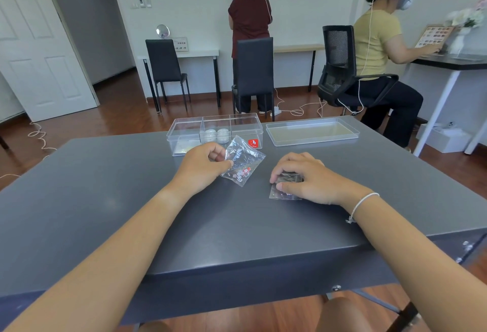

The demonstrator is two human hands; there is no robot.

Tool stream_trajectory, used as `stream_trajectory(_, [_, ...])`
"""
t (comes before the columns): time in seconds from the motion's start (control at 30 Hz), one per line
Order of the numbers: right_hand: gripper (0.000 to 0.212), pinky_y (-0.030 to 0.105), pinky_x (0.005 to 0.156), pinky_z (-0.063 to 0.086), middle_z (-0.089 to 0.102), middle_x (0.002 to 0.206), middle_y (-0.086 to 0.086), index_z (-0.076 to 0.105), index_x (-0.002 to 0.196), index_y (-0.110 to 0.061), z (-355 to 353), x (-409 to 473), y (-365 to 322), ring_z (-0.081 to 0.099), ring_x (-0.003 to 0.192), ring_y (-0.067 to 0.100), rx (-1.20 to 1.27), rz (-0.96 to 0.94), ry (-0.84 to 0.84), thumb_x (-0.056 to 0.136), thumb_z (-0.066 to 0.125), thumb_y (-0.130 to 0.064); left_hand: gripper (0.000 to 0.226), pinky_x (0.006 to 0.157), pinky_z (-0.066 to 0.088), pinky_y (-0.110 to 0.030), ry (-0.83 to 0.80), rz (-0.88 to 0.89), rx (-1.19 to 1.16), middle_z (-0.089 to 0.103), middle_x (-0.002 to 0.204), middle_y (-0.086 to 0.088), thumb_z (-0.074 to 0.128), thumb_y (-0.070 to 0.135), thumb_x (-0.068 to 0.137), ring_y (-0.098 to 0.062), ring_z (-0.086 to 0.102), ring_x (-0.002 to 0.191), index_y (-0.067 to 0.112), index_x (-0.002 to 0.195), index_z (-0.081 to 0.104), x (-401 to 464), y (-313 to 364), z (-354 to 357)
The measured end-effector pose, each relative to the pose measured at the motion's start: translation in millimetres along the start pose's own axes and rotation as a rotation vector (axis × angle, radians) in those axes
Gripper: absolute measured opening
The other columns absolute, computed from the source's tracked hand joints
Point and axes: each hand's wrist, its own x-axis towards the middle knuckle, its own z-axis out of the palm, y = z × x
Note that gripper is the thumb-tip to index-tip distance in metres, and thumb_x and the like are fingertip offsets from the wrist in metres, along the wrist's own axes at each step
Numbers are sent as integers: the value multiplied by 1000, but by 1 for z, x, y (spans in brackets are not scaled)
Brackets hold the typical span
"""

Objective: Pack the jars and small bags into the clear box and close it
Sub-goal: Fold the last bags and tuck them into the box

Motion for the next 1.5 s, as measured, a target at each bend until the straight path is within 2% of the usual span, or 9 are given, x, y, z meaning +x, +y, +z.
stream_trajectory(0.13, [28, 28, 101, 15, 46, 123, -20, 59, 106, -40, -4, -4, -1, 30, 121, 10, 73, -15, -101, 84, 60, -23, 19, 51, 37, -1, 7, 6, 0, 56, 71, 9, 71, 17, 75, -4, 50, 62, 27, 68, 56, 0, -1, -1])
stream_trajectory(0.23, [31, 26, 103, 16, 45, 124, -23, 58, 110, -41, -4, -4, -2, 29, 123, 9, 42, -20, -139, 84, 60, -24, 19, 50, 36, 0, 8, 9, 1, 56, 71, 9, 70, 17, 75, -4, 50, 63, 27, 68, 56, 0, 0, -1])
stream_trajectory(0.47, [23, 29, 102, 21, 45, 108, -17, 60, 103, -39, -2, -2, -1, 32, 115, 11, 44, 12, -108, 83, 62, -29, 19, 51, 38, -2, 11, 13, 7, 56, 70, 9, 69, 16, 76, -3, 50, 62, 27, 68, 56, 0, 1, 0])
stream_trajectory(0.6, [16, 30, 101, 23, 46, 103, -17, 59, 97, -38, 0, -1, -2, 33, 112, 11, 44, 12, -94, 84, 61, -29, 18, 58, 41, -12, 3, 6, -2, 57, 70, 8, 69, 15, 77, -4, 51, 62, 26, 69, 57, 1, 1, 0])
stream_trajectory(0.77, [11, 32, 101, 24, 48, 106, -11, 58, 93, -34, 0, 0, -3, 34, 112, 13, 35, 12, -92, 84, 60, -28, 18, 51, 38, -2, 0, 7, -4, 59, 69, 8, 69, 13, 77, -3, 52, 61, 25, 68, 58, 0, 3, -1])
stream_trajectory(1.07, [5, 35, 101, 29, 52, 100, -9, 56, 84, -28, 0, 1, -3, 38, 108, 14, 7, -14, -83, 86, 57, -23, 18, 49, 36, 0, -1, 3, 5, 59, 68, 8, 68, 13, 77, -2, 52, 59, 25, 68, 58, -2, 5, 0])
stream_trajectory(1.27, [11, 36, 91, 39, 60, 83, -6, 54, 80, -24, 3, 2, -2, 45, 98, 15, 68, -48, 1, 88, 52, -18, 18, 50, 36, 1, 3, -15, -12, 60, 71, 6, 68, 14, 77, -4, 53, 63, 26, 69, 59, -2, 5, -1])
stream_trajectory(1.33, [13, 36, 89, 43, 61, 87, -2, 51, 79, -28, 3, 3, -1, 48, 97, 17, 129, -50, 33, 89, 51, -19, 17, 50, 36, 0, 5, -31, -21, 62, 72, 4, 68, 16, 77, -5, 54, 64, 27, 69, 59, -3, 6, -1])
stream_trajectory(1.5, [8, 28, 73, 42, 59, 84, 7, 48, 83, -24, 4, 8, 2, 47, 75, 16, 191, -65, 53, 88, 53, -22, 10, 50, 36, 1, 1, -61, -107, 64, 80, -1, 68, 16, 79, -6, 54, 66, 22, 75, 61, -2, 9, -2])
